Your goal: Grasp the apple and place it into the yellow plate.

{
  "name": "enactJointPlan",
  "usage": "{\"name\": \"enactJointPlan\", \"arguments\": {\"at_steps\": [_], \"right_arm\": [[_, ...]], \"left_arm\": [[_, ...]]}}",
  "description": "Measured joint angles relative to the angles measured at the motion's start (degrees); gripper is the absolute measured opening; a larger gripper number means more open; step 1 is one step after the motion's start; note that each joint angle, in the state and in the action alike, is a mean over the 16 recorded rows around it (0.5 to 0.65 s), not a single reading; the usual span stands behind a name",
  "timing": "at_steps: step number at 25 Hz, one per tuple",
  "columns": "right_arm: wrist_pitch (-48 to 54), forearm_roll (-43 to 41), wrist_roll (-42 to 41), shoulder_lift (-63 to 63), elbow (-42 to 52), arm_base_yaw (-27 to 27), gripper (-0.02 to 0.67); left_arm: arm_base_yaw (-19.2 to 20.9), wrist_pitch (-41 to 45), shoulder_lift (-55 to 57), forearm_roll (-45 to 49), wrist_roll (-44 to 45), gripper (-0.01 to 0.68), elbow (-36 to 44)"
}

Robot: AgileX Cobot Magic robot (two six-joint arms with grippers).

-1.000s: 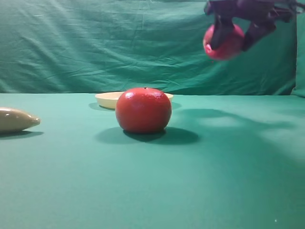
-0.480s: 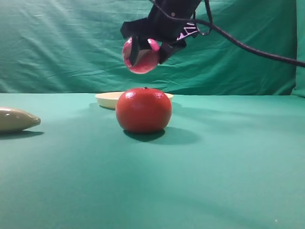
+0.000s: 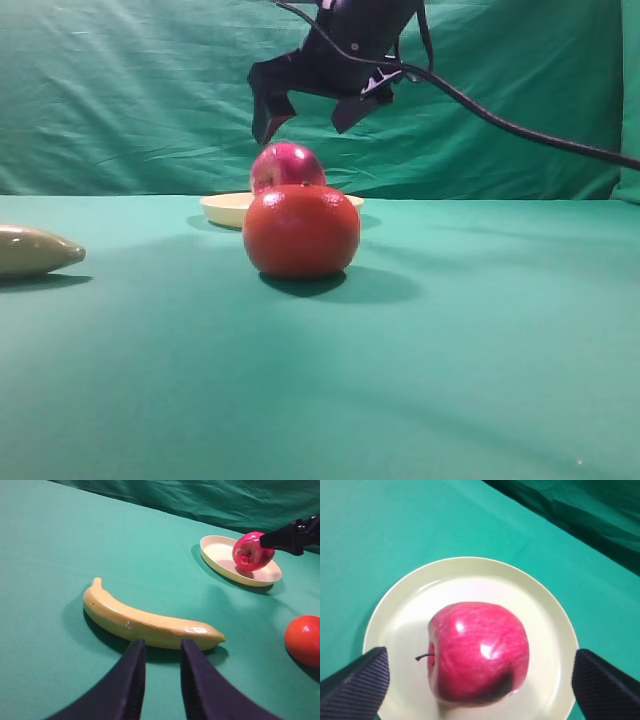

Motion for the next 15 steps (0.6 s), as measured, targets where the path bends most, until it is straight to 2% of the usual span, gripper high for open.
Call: {"name": "enactJointPlan", "arguments": {"at_steps": [6, 9, 12, 15], "right_arm": [[11.61, -0.18, 0.84, -9.49, 1.01, 0.0, 0.174], [16.47, -0.22, 1.54, -15.36, 3.49, 0.0, 0.077], [19.4, -0.25, 2.68, -21.93, 7.85, 0.0, 0.017], [19.82, -0.23, 4.09, -29.11, 14.02, 0.0, 0.0]], "left_arm": [[0.0, 0.0, 0.0, 0.0, 0.0, 0.157, 0.0], [0.0, 0.0, 0.0, 0.0, 0.0, 0.157, 0.0], [0.0, 0.0, 0.0, 0.0, 0.0, 0.157, 0.0], [0.0, 0.0, 0.0, 0.0, 0.0, 0.157, 0.0]]}}
